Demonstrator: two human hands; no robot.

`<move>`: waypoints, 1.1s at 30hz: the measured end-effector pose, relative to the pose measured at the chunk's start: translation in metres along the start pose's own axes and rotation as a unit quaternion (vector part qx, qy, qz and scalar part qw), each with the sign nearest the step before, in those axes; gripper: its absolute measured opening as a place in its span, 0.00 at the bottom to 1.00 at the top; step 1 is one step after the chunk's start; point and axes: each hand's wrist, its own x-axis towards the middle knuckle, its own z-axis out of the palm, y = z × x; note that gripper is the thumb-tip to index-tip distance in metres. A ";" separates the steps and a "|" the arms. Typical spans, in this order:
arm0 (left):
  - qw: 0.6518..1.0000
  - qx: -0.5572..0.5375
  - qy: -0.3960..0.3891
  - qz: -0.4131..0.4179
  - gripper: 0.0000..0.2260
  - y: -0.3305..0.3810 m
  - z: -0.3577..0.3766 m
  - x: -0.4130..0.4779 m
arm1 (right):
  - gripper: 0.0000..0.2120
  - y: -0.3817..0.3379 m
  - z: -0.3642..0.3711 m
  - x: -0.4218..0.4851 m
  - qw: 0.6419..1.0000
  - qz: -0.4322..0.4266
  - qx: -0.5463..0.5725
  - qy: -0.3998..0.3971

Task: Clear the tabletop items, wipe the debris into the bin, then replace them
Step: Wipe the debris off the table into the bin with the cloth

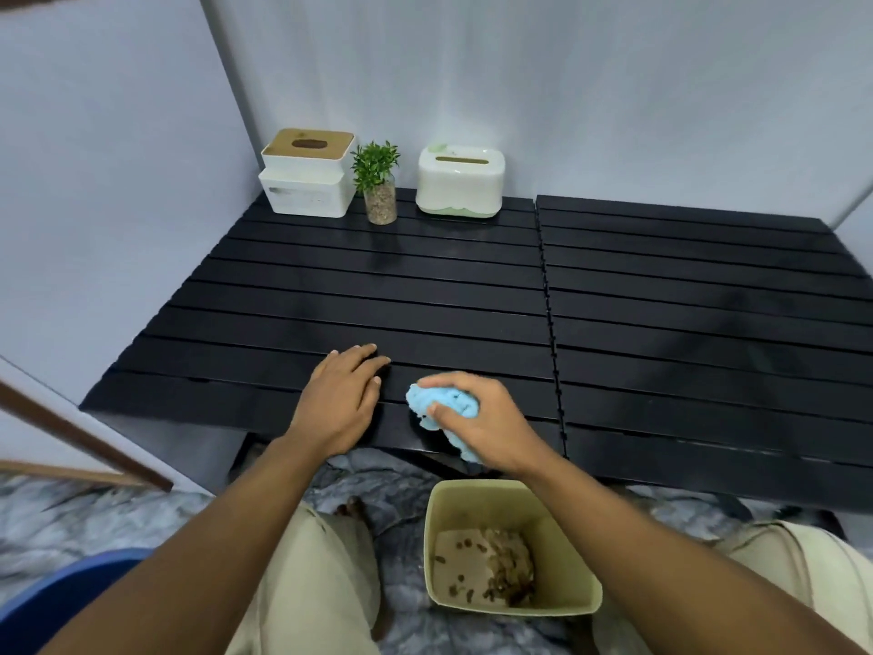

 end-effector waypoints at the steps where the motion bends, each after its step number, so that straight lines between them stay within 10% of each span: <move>1: 1.000 -0.008 -0.005 0.016 0.22 0.007 0.000 -0.001 | 0.10 -0.001 -0.010 -0.004 0.999 0.025 0.036 0.025; 9: 0.991 -0.124 -0.013 0.045 0.18 0.148 0.027 0.015 | 0.26 0.034 -0.112 -0.018 0.965 0.082 -0.218 0.122; 16: 0.969 -0.193 -0.081 -0.133 0.19 0.205 0.043 0.052 | 0.24 0.057 -0.156 -0.018 0.931 0.296 -0.153 0.149; 21: 0.947 -0.267 -0.096 -0.150 0.13 0.218 0.039 0.066 | 0.07 0.052 -0.169 -0.010 0.940 0.299 0.047 0.157; 26: 0.845 -0.490 -0.129 -0.168 0.11 0.239 0.037 0.073 | 0.04 0.061 -0.206 -0.032 0.940 0.292 0.098 0.150; 33: 0.821 -0.552 -0.130 -0.071 0.14 0.322 0.048 0.103 | 0.02 0.076 -0.271 -0.082 0.929 0.218 0.197 0.224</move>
